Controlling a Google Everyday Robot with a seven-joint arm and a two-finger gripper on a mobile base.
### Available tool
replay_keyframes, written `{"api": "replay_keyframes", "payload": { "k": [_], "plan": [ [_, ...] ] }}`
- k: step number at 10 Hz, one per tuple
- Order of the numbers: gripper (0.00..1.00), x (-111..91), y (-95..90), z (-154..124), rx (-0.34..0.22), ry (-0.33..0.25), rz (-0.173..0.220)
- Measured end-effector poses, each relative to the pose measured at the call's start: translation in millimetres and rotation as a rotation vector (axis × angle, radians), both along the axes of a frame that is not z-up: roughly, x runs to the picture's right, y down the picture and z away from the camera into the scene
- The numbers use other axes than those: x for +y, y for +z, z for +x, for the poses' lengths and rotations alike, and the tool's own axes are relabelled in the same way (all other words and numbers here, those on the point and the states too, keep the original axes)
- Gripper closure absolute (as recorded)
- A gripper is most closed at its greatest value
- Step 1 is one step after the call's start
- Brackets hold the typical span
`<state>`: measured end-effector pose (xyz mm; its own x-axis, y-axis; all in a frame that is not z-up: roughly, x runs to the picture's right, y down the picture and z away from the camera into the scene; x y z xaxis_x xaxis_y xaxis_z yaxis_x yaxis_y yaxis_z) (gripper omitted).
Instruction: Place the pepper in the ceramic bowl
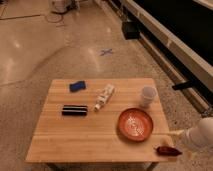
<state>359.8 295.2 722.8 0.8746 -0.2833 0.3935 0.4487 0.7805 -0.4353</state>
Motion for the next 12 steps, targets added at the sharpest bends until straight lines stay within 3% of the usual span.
{"api": "replay_keyframes", "payload": {
  "k": [3, 8, 12],
  "plan": [
    [0.2, 17.8, 4.2, -13.9, -0.03, -0.009, -0.032],
    [0.22, 26.4, 27.5, -14.8, -0.008, -0.052, -0.072],
    [0.59, 16.1, 29.9, -21.1, -0.012, -0.081, -0.064]
  ]
}}
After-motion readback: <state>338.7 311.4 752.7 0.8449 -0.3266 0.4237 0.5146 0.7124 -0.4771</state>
